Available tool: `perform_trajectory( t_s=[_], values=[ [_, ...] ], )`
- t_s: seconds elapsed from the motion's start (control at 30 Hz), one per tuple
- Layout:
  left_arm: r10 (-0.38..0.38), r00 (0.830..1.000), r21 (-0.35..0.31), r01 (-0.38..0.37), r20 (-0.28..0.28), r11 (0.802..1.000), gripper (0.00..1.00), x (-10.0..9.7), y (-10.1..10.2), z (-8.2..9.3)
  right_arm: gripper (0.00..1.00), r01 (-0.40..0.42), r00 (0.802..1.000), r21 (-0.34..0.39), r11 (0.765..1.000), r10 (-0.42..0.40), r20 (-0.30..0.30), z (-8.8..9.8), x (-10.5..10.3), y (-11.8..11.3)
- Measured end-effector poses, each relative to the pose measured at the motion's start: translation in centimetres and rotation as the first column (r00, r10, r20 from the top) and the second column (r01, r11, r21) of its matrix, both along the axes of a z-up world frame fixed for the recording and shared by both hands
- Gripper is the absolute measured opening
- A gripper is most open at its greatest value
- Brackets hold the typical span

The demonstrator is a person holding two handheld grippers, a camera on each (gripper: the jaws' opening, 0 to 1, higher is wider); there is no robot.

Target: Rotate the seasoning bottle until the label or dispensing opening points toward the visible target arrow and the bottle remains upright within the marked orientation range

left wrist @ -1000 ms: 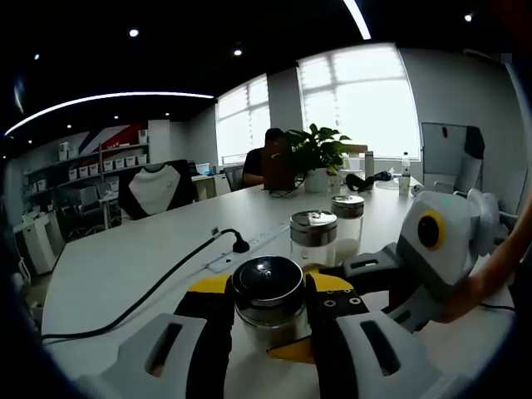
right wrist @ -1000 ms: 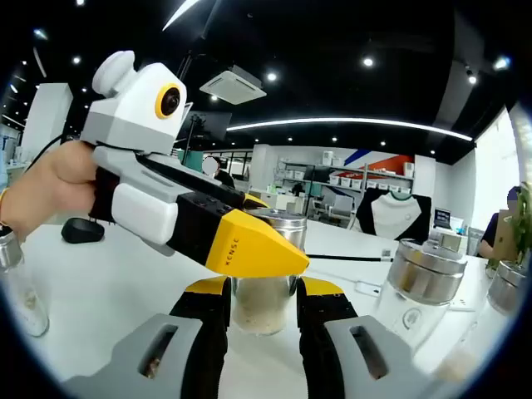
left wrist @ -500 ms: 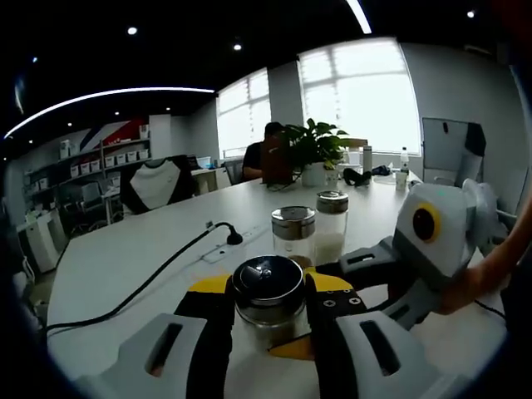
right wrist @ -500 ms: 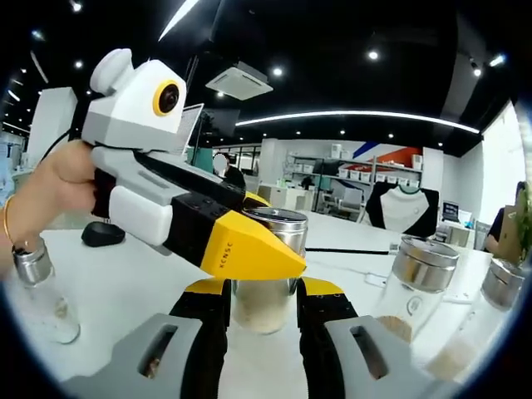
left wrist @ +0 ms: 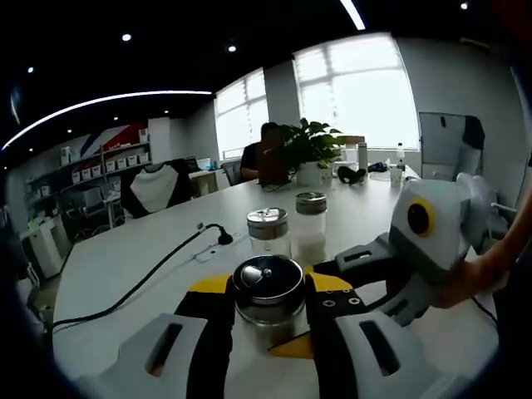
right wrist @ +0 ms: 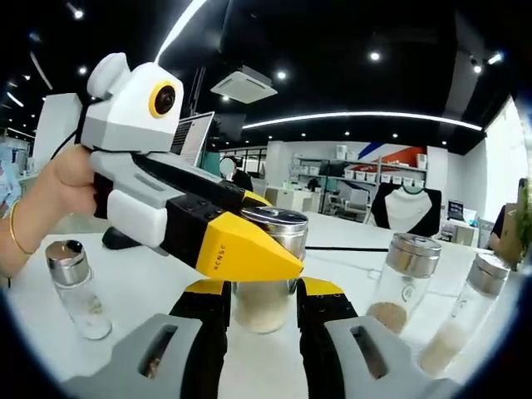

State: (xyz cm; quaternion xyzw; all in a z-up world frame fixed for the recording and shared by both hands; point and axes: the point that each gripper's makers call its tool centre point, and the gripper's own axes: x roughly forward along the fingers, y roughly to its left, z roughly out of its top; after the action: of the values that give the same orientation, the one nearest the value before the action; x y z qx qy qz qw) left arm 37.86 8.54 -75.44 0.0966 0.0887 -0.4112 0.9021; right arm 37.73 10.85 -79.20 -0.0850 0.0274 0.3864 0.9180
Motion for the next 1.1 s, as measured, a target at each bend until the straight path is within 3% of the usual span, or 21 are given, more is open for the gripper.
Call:
perform_trajectory(
  t_s=[0.17, 0.47, 1.1],
  values=[
    [-0.015, 1.000, -0.016, 0.015, 0.017, 1.000, 0.34, -1.7, -0.6, 0.6, 0.29, -0.018, 1.000, 0.014, 1.000, 0.018, 0.002, 0.6, -1.7, -0.6],
    [-0.014, 1.000, -0.047, 0.015, 0.024, 0.999, 0.33, -2.8, -1.0, 1.0, 0.29, -0.033, 0.999, 0.004, 0.999, 0.033, 0.007, 0.8, -3.2, -1.2],
    [-0.018, 0.999, -0.019, 0.019, 0.044, 1.000, 0.33, -5.8, -2.1, 1.0, 0.29, -0.053, 0.999, 0.003, 0.999, 0.053, -0.003, 0.7, -6.1, -2.1]
  ],
)
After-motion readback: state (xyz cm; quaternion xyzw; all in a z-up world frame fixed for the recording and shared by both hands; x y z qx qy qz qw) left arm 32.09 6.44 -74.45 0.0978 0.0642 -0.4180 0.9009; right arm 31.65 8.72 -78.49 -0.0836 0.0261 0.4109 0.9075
